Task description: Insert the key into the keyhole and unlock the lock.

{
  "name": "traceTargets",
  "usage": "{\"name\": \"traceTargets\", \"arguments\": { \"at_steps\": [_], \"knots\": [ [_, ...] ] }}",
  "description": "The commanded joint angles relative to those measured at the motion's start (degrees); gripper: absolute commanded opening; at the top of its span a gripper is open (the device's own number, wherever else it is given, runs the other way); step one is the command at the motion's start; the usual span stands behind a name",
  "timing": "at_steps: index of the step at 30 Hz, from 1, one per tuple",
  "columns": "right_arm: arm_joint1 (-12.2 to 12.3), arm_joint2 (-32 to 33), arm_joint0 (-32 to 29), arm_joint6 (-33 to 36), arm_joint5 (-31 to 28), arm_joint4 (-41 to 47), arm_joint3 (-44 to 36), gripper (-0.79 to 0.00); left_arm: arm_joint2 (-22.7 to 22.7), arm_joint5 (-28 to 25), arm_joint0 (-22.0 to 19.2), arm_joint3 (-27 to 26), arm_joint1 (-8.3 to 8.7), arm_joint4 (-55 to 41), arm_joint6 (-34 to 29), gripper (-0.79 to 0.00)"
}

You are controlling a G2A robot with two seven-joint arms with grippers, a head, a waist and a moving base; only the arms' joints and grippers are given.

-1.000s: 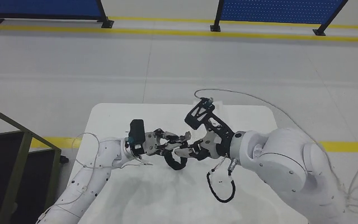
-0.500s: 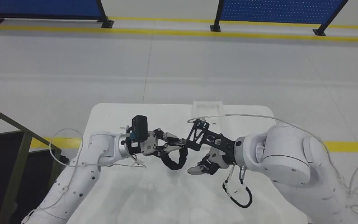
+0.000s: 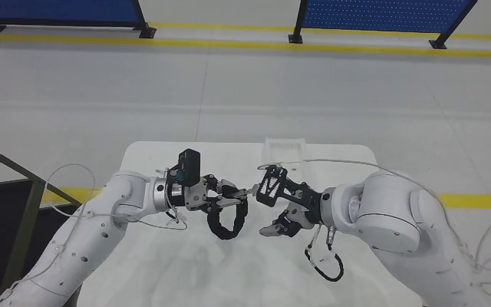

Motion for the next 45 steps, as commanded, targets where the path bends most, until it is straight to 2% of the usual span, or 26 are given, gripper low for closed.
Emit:
{"name": "traceTargets", "arguments": {
  "at_steps": [1,6,10,15,16,21,25,34,45],
  "knots": [
    [0.2,0.7,-0.6,-1.5,-2.1,-1.1,0.3,0.000,1.7,0.0,-1.1,0.0,0.69,-1.9,-1.5,-0.785],
    [0.8,2.7,-2.6,-9.8,-14.5,-2.9,0.8,0.000,6.8,0.0,-4.6,-0.4,2.28,-7.2,-6.9,-0.785],
    [1.4,5.2,-4.9,-16.9,-23.2,-7.8,0.7,0.000,10.7,0.0,-8.1,-0.4,3.27,-13.0,-11.7,-0.785],
    [1.9,7.0,-8.0,-23.1,-29.5,-12.7,0.2,0.000,14.8,0.0,-12.0,0.0,4.13,-20.1,-17.0,-0.785],
    [2.0,7.2,-8.4,-24.1,-30.6,-13.7,0.1,-0.043,15.4,0.0,-12.7,0.3,4.27,-21.6,-17.8,-0.785],
    [2.2,7.6,-10.1,-30.8,-33.9,-18.5,0.3,-0.302,18.1,0.0,-15.2,0.6,4.61,-26.6,-21.2,-0.785],
    [2.2,7.4,-10.3,-34.5,-35.1,-21.2,0.3,-0.403,19.9,0.0,-16.8,1.0,4.62,-29.5,-23.2,-0.785],
    [2.3,6.6,-10.4,-39.0,-35.2,-24.1,0.2,-0.425,21.6,0.0,-18.5,2.4,4.75,-31.0,-24.7,-0.785],
    [2.4,4.4,-9.1,-39.6,-35.9,-24.0,0.5,-0.462,22.4,0.0,-19.3,2.5,4.97,-30.7,-23.8,-0.785]
  ]
}}
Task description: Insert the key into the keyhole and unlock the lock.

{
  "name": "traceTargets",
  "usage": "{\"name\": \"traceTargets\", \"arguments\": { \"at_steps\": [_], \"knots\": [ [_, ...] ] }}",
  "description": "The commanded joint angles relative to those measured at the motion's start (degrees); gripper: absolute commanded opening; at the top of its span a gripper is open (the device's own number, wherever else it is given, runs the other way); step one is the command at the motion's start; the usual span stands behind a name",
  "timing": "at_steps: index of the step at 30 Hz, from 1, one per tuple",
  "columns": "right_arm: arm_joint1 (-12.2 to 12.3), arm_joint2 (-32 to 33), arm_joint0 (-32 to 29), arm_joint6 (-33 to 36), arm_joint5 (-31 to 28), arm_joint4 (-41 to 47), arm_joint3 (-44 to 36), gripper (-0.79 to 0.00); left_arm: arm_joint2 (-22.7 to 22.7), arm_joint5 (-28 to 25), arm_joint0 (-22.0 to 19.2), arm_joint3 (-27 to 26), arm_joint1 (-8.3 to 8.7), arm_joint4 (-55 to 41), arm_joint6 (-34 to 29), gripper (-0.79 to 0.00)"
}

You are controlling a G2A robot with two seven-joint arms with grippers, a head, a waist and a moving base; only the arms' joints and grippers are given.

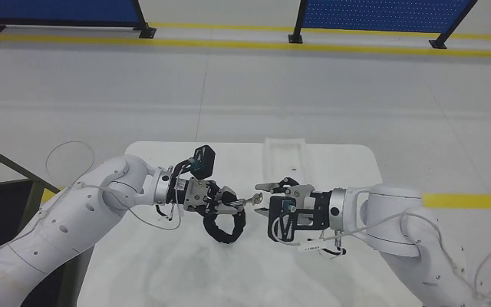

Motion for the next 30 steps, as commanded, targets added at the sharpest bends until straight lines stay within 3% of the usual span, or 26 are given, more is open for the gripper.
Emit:
{"name": "traceTargets", "arguments": {
  "at_steps": [1,13,16,18,19,30],
  "knots": [
    [0.0,-0.5,0.2,0.0,0.0,0.1,0.1,-0.462,0.1,0.0,-0.1,0.0,0.05,0.1,0.2,-0.785],
    [0.1,-2.4,1.4,0.3,0.8,-0.2,0.3,-0.548,1.0,0.0,-0.9,-0.6,0.43,0.1,0.9,-0.785],
    [0.1,-2.5,1.4,0.1,1.2,-0.3,0.2,-0.637,1.3,0.0,-1.1,-0.7,0.54,0.1,1.2,-0.785],
    [0.1,-2.4,1.3,0.0,2.1,0.0,0.3,-0.763,1.4,0.0,-1.2,-0.9,0.58,0.0,1.4,-0.785],
    [0.1,-2.4,1.2,0.0,2.6,0.3,0.3,-0.785,1.5,0.0,-1.2,-0.9,0.60,0.1,1.4,-0.785],
    [0.3,-1.8,0.1,3.3,9.7,6.5,0.5,-0.785,2.6,0.0,-1.8,-1.3,0.64,0.7,2.4,-0.785]
  ]
}}
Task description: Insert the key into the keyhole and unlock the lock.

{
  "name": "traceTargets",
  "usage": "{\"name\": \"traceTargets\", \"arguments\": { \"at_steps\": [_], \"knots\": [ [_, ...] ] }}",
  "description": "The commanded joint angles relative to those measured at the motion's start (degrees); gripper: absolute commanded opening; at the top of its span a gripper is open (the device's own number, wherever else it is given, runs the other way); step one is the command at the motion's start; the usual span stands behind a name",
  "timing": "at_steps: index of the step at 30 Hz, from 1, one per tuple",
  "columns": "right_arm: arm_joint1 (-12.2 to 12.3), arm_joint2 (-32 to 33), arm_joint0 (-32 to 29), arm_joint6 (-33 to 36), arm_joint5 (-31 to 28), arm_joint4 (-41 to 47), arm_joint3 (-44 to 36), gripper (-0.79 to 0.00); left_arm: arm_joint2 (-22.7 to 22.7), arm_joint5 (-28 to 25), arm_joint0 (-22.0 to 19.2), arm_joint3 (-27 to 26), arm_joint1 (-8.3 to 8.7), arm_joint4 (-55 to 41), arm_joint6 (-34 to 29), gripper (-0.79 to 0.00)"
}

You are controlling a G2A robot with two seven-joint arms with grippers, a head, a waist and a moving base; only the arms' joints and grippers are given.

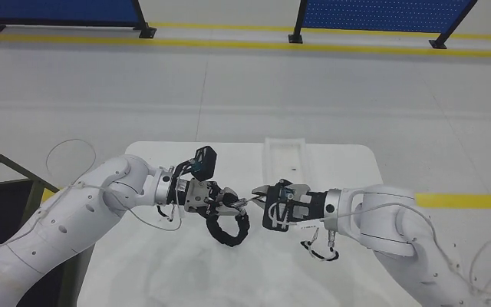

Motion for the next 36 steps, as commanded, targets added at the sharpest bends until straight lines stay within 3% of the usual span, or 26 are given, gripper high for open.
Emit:
{"name": "traceTargets", "arguments": {
  "at_steps": [1,9,10,11,27,36],
  "knots": [
    [0.0,0.0,0.0,1.0,0.9,1.0,0.1,-0.785,0.2,0.0,-0.1,0.0,0.00,0.1,0.2,-0.785],
    [0.1,0.1,-0.2,3.0,4.6,5.5,0.5,-0.785,0.8,0.0,-0.5,0.2,0.05,0.8,1.4,-0.785],
    [0.1,0.1,-0.2,2.9,4.9,6.2,0.6,-0.622,0.9,0.0,-0.5,0.3,0.05,0.9,1.6,-0.785],
    [0.1,0.2,-0.1,3.0,5.0,6.5,0.7,0.000,0.9,0.0,-0.5,0.4,0.04,1.1,1.8,-0.785],
    [0.5,2.8,-1.3,3.4,6.8,11.4,1.3,0.000,1.9,0.0,1.4,8.1,-1.13,8.4,4.6,-0.785],
    [1.0,5.1,-2.9,3.1,6.3,12.7,0.5,0.000,3.9,3.1,6.0,13.0,-4.67,15.2,3.9,-0.785]
  ]
}}
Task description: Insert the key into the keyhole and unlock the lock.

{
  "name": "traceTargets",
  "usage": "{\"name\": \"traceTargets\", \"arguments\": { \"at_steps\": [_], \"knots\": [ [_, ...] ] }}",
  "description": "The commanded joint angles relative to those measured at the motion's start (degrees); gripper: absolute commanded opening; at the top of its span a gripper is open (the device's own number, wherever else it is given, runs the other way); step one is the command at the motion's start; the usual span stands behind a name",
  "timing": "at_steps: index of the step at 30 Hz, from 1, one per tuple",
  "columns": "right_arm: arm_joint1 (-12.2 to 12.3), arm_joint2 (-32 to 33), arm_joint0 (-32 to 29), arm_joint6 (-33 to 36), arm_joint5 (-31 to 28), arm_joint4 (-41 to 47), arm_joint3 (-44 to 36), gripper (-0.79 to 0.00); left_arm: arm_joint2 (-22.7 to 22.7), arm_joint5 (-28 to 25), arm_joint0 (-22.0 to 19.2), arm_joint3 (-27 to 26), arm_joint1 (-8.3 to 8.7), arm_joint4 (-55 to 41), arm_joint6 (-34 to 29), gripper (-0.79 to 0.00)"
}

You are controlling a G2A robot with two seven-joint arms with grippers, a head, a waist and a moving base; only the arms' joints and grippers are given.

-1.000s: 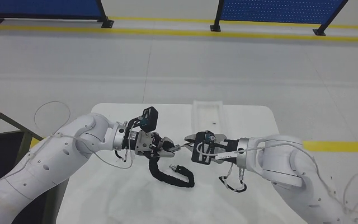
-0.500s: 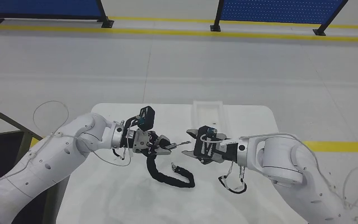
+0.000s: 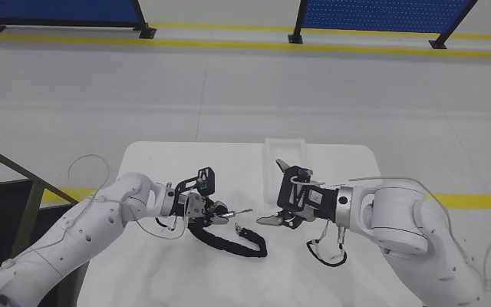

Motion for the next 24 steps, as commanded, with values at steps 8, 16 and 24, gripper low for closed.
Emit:
{"name": "traceTargets", "arguments": {
  "at_steps": [8,16,24],
  "knots": [
    [0.3,0.7,-0.8,-0.1,-0.2,0.4,-0.1,0.000,0.9,-1.2,3.9,7.9,-3.19,3.1,1.1,-0.785],
    [0.4,0.5,-0.9,-0.5,-0.5,0.7,0.2,0.000,0.5,-3.0,4.7,13.5,-5.84,4.4,1.1,0.000],
    [0.3,0.0,-0.9,-2.5,-1.0,1.7,1.9,0.000,-1.2,-3.0,3.7,15.5,-7.47,2.8,3.3,0.000]
  ]
}}
